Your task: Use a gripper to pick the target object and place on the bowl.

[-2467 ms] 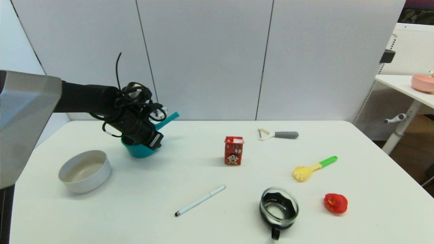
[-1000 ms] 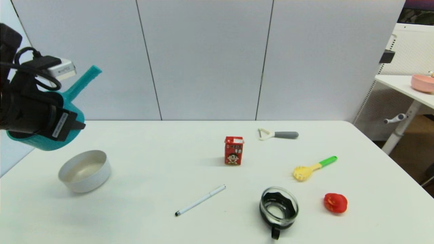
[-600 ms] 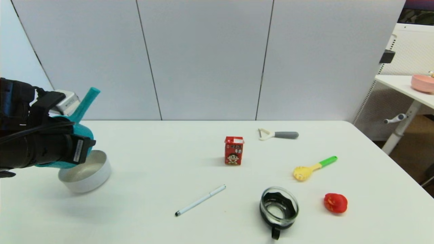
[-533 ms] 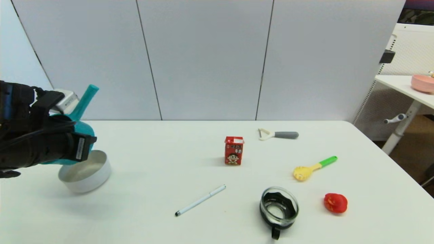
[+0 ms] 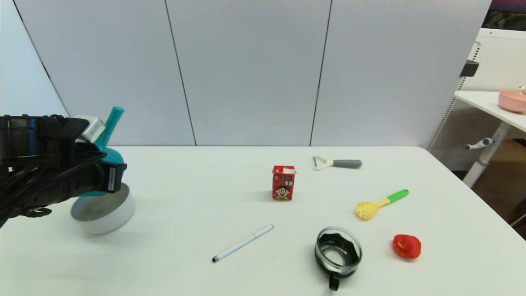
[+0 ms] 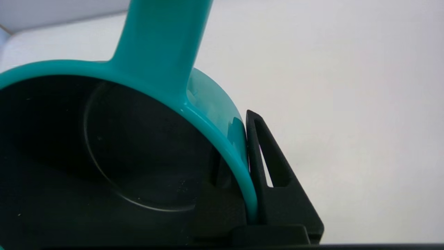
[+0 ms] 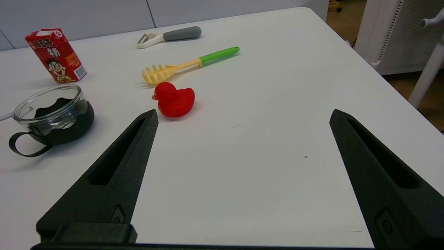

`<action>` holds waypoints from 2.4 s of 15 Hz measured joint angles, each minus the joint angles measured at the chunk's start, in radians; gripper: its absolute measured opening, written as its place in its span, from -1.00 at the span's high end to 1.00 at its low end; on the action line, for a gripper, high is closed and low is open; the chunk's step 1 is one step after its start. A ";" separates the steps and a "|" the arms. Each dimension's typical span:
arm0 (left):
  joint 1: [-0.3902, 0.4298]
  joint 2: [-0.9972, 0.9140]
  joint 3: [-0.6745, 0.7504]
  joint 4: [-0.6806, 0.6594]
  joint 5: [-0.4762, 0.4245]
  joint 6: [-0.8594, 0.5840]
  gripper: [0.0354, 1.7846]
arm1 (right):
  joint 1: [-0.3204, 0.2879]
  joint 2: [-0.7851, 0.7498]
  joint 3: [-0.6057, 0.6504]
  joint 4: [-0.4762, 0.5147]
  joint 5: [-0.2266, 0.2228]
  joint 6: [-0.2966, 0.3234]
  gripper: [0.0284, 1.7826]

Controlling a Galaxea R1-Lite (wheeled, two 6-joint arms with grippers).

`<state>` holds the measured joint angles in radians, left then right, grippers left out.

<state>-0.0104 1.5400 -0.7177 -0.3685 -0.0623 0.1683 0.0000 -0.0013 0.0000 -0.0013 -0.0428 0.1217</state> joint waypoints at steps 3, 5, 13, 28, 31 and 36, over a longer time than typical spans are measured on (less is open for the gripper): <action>0.001 0.000 0.018 0.030 -0.002 -0.007 0.88 | 0.000 0.000 0.000 0.000 0.000 0.000 -0.92; 0.001 -0.001 0.023 0.052 -0.002 -0.011 0.88 | 0.000 0.000 0.000 0.000 0.000 0.000 -0.92; 0.000 -0.001 0.034 0.051 -0.001 -0.017 0.22 | 0.000 0.000 0.000 0.000 0.000 0.000 -0.92; 0.007 -0.212 -0.444 0.311 0.004 -0.013 -0.74 | 0.000 0.000 0.000 0.000 0.000 0.000 -0.92; 0.019 -0.324 -0.531 0.434 0.014 -0.009 -0.80 | 0.000 0.000 0.000 0.000 0.000 0.000 -0.92; 0.041 -0.571 -0.358 0.503 0.037 -0.019 -0.85 | 0.000 0.000 0.000 0.000 0.000 0.000 -0.92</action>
<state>0.0306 0.9689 -1.0757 0.1347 -0.0249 0.1489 0.0000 -0.0013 0.0000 -0.0013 -0.0423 0.1221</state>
